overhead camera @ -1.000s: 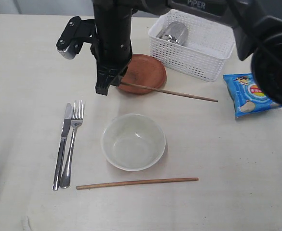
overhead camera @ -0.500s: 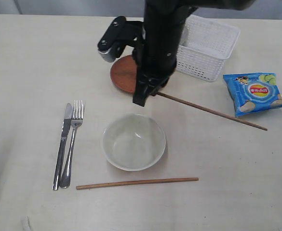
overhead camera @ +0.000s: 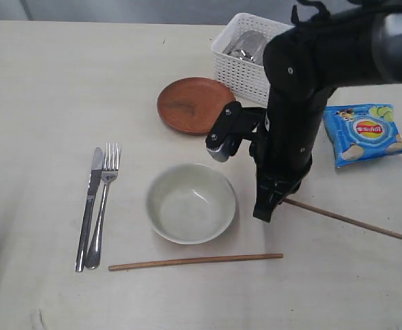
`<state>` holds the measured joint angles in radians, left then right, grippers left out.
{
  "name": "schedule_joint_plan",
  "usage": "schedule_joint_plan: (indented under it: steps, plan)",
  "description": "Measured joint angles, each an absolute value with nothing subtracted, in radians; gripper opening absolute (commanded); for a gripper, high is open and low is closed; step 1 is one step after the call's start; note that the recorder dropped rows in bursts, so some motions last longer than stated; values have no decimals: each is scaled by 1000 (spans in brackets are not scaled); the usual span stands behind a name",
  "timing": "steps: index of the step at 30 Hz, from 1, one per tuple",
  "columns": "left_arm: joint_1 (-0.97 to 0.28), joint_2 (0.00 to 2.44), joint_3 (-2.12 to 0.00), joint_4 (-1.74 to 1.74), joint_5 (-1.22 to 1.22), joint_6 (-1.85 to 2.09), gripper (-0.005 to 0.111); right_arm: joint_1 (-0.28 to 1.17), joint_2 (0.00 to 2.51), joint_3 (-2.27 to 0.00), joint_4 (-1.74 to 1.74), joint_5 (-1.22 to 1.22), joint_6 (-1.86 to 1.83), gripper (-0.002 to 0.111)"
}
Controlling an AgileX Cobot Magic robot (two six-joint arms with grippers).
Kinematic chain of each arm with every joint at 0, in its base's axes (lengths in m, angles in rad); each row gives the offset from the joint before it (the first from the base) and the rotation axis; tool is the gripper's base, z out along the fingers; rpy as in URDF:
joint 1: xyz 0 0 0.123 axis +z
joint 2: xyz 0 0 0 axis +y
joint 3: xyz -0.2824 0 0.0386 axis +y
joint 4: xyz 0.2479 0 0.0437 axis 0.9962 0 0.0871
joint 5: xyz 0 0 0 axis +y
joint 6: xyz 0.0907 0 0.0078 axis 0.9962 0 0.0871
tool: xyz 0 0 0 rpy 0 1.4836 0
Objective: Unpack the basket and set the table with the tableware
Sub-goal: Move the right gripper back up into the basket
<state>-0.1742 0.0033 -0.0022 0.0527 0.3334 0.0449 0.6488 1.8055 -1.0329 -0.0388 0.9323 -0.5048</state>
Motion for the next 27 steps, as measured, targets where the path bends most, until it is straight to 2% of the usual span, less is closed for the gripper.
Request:
schedule_joint_plan:
  steps: [4, 6, 8, 10, 11, 14, 17, 22, 27]
  plan:
    - [-174, 3, -2, 53, 333, 45, 0, 649, 1805, -949, -57, 822, -489, 0]
    - [-174, 3, -2, 53, 333, 45, 0, 649, 1805, -914, -69, 776, -477, 5]
    - [-174, 3, -2, 53, 333, 45, 0, 649, 1805, -907, -69, 761, -469, 17]
    - [-174, 3, -2, 53, 333, 45, 0, 649, 1805, -907, -69, 748, -461, 47]
    - [-174, 3, -2, 53, 333, 45, 0, 649, 1805, -907, -69, 747, -455, 49]
    - [-174, 3, -2, 53, 333, 45, 0, 649, 1805, -934, -76, 792, -435, 49]
    - [-174, 3, -2, 53, 333, 45, 0, 649, 1799, -1073, -97, 891, -314, 49]
    - [-174, 3, -2, 53, 333, 45, 0, 611, 1769, -1253, -148, 909, -158, 47]
    - [-174, 3, -2, 53, 333, 45, 0, 482, 1773, -1433, -17, 895, -135, 22]
